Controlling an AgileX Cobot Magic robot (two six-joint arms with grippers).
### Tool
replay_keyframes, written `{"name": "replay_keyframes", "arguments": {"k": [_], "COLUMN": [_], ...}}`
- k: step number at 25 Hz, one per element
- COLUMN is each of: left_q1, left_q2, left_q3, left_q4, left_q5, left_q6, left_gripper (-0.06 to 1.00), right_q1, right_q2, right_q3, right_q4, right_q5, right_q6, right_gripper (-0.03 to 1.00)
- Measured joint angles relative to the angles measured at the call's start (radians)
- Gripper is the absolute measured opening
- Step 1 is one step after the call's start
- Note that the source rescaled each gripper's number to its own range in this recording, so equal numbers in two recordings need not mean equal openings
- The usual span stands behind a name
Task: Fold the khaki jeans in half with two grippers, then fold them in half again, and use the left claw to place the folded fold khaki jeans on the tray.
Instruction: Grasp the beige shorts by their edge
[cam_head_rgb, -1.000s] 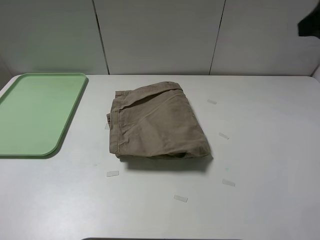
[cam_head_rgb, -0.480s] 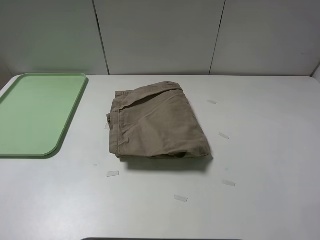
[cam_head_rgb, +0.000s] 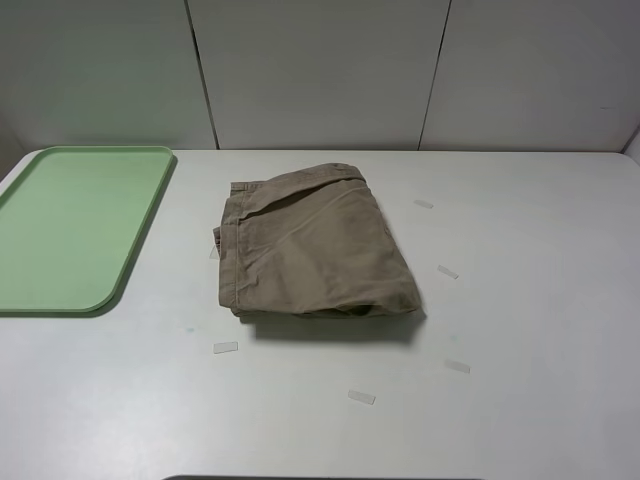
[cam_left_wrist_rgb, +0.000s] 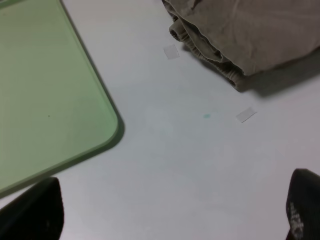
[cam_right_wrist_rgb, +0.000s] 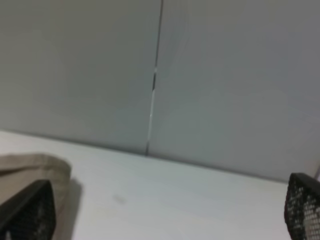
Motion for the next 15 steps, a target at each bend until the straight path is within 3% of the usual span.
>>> {"name": "replay_keyframes", "arguments": {"k": [4, 15], "left_q1": [0.0, 0.0], "left_q2": [0.0, 0.0], "left_q3": [0.0, 0.0], "left_q4": [0.0, 0.0], "left_q5": [0.0, 0.0], "left_q6": [0.0, 0.0], "left_gripper": [0.93, 0.93], "right_q1": [0.005, 0.005], "right_q2": [-0.088, -0.102], "right_q3": [0.058, 0.065], "right_q4": [0.0, 0.007], "right_q5": [0.052, 0.316], "right_q6": [0.005, 0.087], "right_gripper": [1.0, 1.0]}}
